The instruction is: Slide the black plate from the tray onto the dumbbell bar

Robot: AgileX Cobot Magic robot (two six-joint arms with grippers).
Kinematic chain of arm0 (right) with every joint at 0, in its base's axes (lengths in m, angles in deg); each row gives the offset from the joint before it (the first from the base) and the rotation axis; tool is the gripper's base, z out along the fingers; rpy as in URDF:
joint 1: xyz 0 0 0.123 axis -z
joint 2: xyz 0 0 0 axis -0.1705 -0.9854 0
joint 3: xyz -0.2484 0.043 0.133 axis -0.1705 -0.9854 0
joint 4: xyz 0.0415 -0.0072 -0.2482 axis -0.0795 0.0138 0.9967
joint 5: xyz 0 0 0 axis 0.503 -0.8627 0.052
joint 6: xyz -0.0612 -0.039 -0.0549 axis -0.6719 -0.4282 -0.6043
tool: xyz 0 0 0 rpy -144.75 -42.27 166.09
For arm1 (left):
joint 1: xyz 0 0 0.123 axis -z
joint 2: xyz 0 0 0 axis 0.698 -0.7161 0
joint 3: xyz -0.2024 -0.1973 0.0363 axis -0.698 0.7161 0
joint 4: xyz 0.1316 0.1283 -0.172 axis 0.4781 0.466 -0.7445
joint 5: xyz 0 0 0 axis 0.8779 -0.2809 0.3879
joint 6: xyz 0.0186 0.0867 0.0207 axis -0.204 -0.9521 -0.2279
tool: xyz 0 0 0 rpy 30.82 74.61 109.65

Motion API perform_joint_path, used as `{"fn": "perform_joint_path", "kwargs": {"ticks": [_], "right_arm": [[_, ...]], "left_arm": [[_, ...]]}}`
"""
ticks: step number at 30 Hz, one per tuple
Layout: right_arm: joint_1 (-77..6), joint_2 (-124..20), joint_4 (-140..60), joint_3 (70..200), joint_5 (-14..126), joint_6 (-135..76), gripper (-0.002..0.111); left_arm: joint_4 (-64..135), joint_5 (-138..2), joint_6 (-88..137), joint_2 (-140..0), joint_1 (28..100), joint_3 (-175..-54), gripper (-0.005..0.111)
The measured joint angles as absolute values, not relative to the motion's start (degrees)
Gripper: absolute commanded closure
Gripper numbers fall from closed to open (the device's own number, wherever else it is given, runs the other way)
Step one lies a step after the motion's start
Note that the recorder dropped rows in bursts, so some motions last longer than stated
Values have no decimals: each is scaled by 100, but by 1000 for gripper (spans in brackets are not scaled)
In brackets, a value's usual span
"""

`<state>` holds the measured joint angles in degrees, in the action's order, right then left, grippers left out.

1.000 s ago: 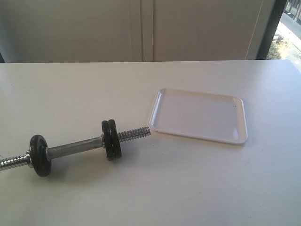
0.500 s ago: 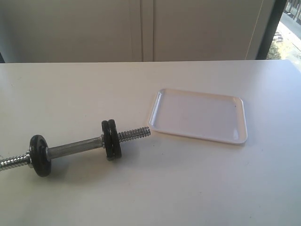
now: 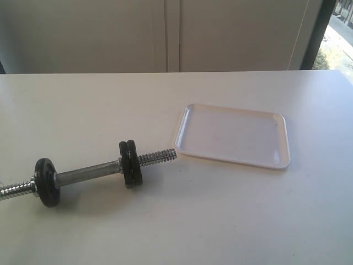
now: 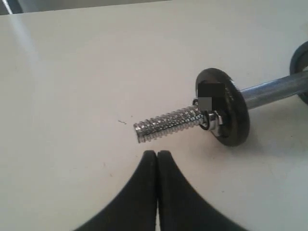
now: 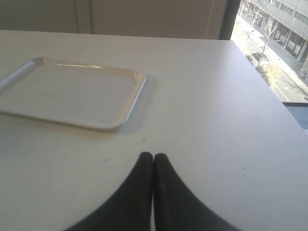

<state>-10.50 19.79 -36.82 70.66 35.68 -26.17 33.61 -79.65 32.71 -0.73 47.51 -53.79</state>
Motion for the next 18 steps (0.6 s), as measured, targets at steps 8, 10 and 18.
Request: {"fn": "perform_joint_path", "kwargs": {"ticks": [8, 10, 18], "right_arm": [[-1050, 1979, -3682, 7066, 3568, -2617, 108], [-1050, 1979, -3682, 7066, 3568, -2617, 108], [-1050, 1979, -3682, 7066, 3568, -2617, 108]], "left_arm": [[3361, -7965, 3271, -73, 4368, -5379, 107], [3361, -7965, 3271, -73, 4368, -5379, 107], [3361, -7965, 3271, -73, 4368, -5379, 107]]}}
